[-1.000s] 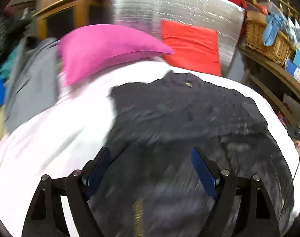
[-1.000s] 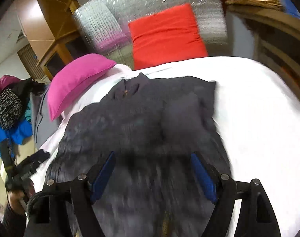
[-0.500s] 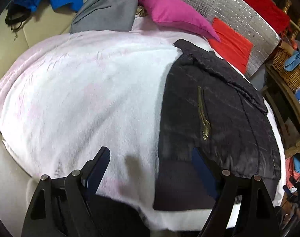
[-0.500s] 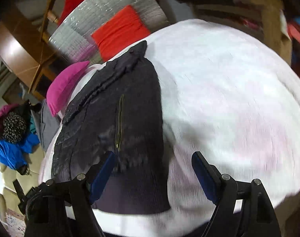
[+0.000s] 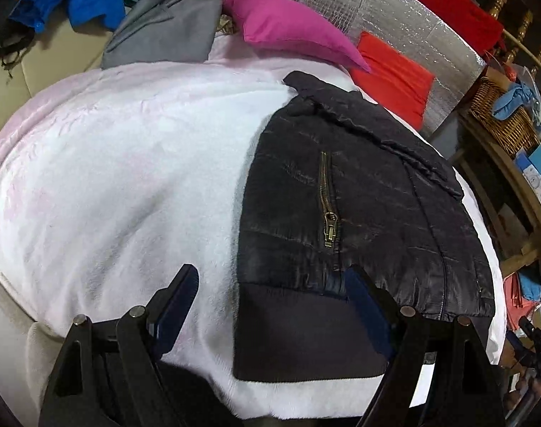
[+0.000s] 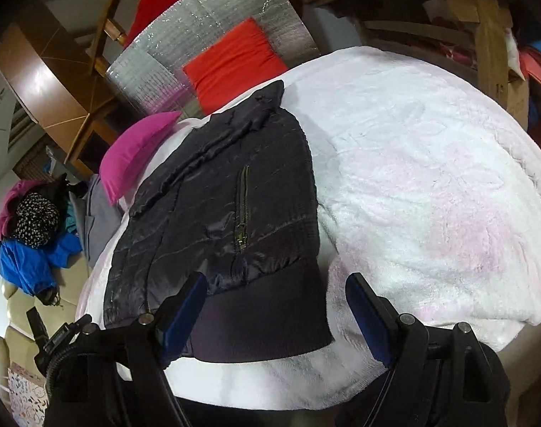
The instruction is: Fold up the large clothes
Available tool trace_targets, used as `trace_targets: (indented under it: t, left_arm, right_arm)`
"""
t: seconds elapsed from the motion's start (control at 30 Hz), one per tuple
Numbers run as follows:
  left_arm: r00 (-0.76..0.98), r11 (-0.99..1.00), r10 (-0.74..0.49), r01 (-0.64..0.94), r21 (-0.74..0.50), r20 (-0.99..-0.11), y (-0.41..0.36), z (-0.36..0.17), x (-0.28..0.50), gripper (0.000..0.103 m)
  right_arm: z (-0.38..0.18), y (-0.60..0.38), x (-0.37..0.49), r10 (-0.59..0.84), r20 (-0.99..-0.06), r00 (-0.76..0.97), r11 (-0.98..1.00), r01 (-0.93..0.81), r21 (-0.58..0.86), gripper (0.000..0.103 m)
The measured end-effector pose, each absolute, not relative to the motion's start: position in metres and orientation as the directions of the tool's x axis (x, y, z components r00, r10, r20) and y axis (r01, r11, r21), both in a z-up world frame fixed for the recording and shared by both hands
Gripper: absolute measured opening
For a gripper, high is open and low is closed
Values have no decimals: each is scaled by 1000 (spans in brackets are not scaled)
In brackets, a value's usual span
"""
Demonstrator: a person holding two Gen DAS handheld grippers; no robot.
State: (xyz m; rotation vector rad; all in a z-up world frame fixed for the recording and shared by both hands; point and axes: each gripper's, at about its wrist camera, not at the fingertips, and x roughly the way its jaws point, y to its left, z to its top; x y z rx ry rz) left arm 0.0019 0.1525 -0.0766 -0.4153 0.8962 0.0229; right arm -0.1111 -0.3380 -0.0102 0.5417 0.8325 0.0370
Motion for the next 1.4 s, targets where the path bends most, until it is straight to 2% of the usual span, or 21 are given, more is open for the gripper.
trace_targets:
  t: [0.23,0.73,0.83,1.0,1.07,1.1,1.17,1.2,1.23,1.3,1.4]
  left_arm:
    - [597,918,-160,-203,-341,-786,149,-94,14,85]
    - [581,925,-156,-197,-324,-798,144,-106,32,85]
    - [609,925,-157,-186,-332,-778,143,-96,29,85]
    - [595,931,-147,-186,-313,-790,143,-99,36,85]
    - [572,921,-172,-195,-337,-802,144,-105,40,85]
    - [571,920,-176,-196,-341,-802,144,-106,40,85]
    - [581,921,-185,-178,-345,-793,143,-105,39,84]
    - [585,921,-196,-166,-353,-787,142,-103,38,82]
    - [589,920,-203,-159,-358,-782,141,-102,36,74]
    - [588,922,-205,-153,-356,-783,140,-100,35,70]
    - [586,911,-224,-157,-381,-779,144,-103,36,69]
  right_arm:
    - [-23,-348,-104,220,-729,649,868,211,449,83]
    - [-58,-337,-64,290,-757,585,859,190,476,83]
    - [-53,-334,-64,320,-741,590,853,161,497,76]
    - [-59,-335,-56,316,-750,581,856,166,489,73]
    - [-59,-333,-53,322,-749,579,858,157,490,63]
    - [-57,-330,-53,321,-749,580,863,146,483,61]
    - [-56,-328,-52,318,-756,572,873,134,469,49]
    - [-57,-328,-52,305,-767,565,879,143,454,46]
    - [-58,-330,-52,306,-768,562,877,146,457,43]
    - [-56,-332,-53,308,-768,562,878,143,457,41]
    - [-57,-332,-53,305,-771,559,880,145,453,43]
